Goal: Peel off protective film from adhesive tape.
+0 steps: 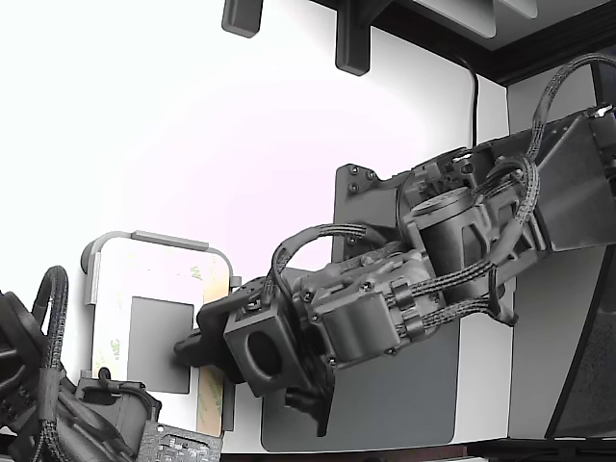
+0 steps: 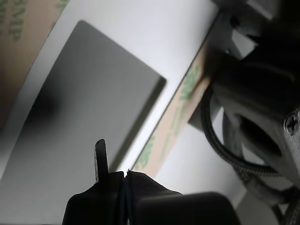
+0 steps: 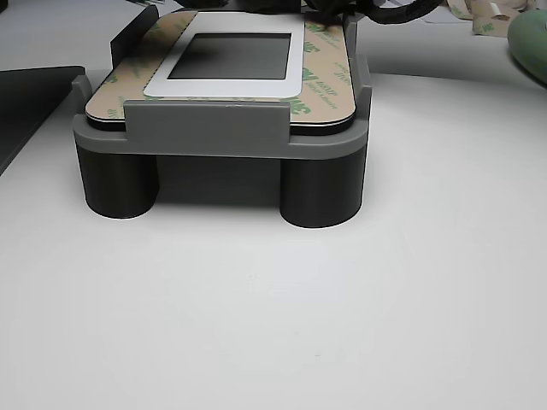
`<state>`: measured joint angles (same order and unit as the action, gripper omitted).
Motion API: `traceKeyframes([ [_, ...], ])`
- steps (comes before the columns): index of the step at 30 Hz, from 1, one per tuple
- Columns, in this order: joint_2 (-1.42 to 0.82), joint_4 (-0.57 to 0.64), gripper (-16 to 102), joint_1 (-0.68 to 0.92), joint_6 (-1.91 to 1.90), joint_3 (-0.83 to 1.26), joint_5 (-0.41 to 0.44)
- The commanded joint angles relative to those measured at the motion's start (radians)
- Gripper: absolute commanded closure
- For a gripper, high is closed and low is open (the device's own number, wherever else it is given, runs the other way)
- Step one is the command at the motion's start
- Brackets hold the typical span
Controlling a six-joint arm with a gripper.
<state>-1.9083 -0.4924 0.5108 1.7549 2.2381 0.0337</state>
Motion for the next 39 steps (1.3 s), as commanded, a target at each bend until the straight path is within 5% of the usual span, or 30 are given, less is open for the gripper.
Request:
traceKeyframes([
  [1,0.017,0.000,97,0.009,0.006,-0.061,0.003],
  [39,0.227,-0.057,97,0.120,0.028,-0.259,-0.023],
])
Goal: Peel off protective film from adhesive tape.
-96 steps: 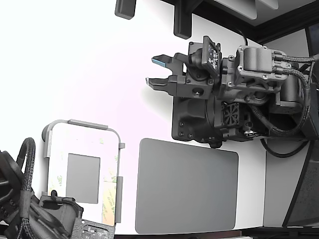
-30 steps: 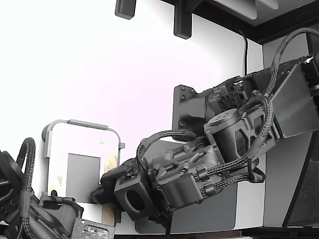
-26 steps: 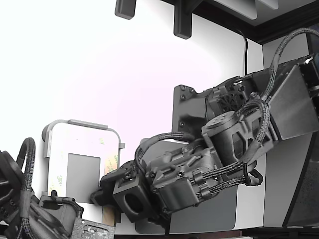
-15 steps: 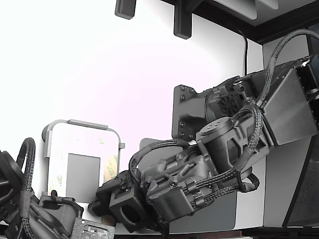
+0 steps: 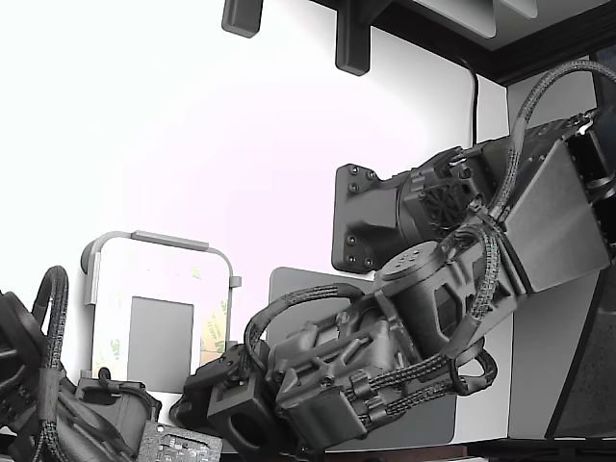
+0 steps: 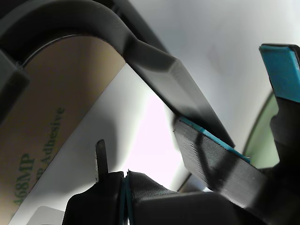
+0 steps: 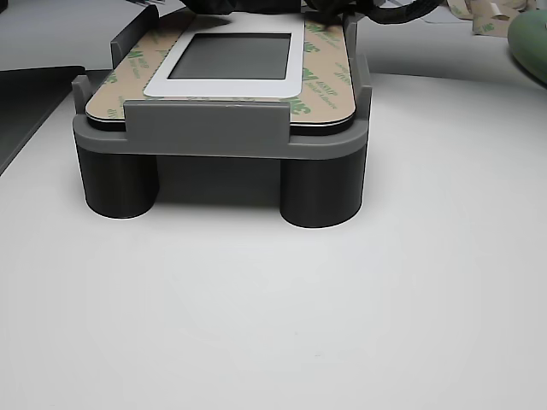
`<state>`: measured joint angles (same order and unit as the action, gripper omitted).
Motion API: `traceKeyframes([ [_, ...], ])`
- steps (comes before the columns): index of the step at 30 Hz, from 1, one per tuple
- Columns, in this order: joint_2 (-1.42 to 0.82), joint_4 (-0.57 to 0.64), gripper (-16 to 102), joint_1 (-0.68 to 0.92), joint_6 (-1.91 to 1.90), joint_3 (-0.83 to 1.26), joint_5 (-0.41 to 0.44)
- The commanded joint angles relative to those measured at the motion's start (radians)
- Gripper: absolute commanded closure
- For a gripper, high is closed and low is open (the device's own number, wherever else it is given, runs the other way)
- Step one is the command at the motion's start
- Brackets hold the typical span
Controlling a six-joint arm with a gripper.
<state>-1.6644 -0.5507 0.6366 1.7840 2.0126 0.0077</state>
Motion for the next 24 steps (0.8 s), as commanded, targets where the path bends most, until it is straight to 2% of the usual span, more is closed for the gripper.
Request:
traceKeyframes([
  [1,-0.014,0.000,97,-0.005,0.000,-0.035,0.003],
  [18,-0.021,0.051,97,0.009,0.020,0.020,0.017],
  [24,-0.025,0.028,97,0.015,0.006,0.011,0.020],
])
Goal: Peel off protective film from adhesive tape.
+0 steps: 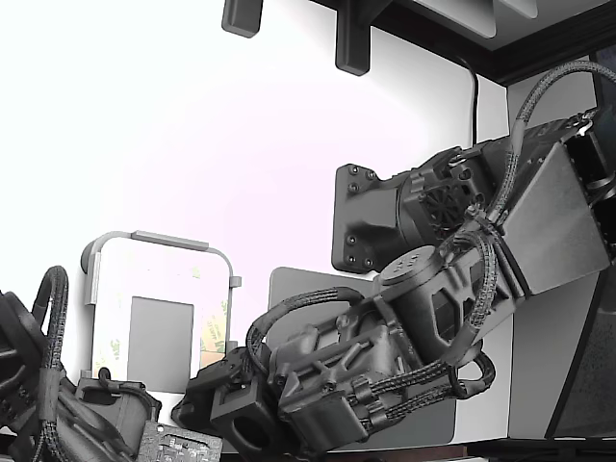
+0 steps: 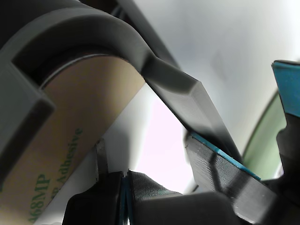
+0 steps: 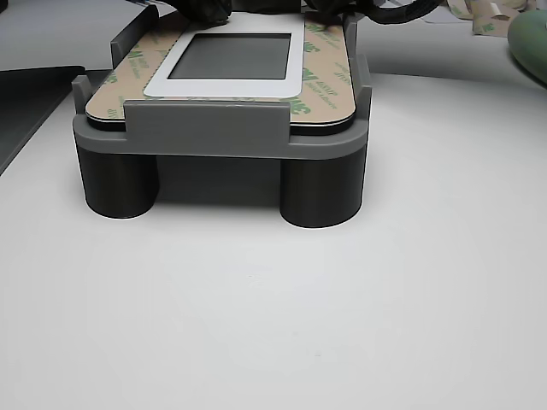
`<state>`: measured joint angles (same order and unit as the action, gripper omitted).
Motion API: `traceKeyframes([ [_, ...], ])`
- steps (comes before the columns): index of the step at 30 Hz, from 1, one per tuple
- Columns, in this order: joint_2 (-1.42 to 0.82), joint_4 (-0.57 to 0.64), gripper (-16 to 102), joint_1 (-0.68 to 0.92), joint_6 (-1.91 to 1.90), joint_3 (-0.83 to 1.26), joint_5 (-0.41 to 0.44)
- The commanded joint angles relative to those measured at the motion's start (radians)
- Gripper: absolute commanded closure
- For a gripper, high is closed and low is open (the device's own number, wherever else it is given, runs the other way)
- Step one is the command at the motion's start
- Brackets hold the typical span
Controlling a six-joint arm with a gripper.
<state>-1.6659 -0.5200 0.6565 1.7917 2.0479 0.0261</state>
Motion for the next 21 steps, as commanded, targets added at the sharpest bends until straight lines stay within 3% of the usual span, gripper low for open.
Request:
traceKeyframes([
  [1,-0.023,-0.005,97,-0.003,-0.005,-0.026,0.003],
  [21,-0.017,-0.054,97,-0.008,0.011,-0.069,0.000],
])
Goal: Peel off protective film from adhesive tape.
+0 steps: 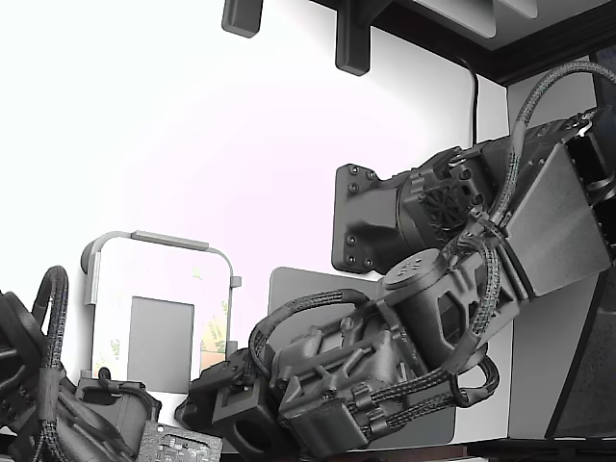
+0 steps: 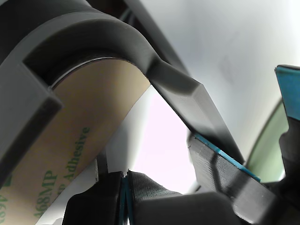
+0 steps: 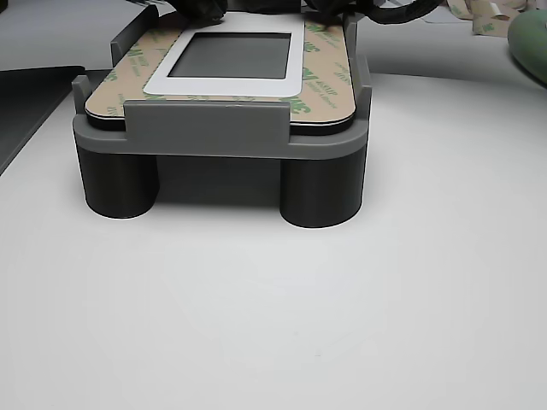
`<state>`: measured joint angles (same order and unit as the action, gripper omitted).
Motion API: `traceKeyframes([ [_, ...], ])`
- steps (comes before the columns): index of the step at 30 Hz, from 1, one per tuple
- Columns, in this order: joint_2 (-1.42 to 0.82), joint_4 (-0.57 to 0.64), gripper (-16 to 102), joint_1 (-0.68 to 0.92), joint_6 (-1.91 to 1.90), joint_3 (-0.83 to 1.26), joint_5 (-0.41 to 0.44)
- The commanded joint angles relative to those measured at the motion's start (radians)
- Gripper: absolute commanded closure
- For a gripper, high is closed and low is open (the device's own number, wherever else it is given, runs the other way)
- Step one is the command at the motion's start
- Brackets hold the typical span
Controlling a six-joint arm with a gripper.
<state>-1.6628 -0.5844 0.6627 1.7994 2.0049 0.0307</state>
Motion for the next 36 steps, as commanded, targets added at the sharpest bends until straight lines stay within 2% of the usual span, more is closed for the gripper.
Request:
traceKeyframes([
  [1,-0.021,0.012,97,-0.014,0.005,-0.025,-0.006],
  [36,-0.028,0.084,95,-0.038,0.020,0.023,-0.041],
])
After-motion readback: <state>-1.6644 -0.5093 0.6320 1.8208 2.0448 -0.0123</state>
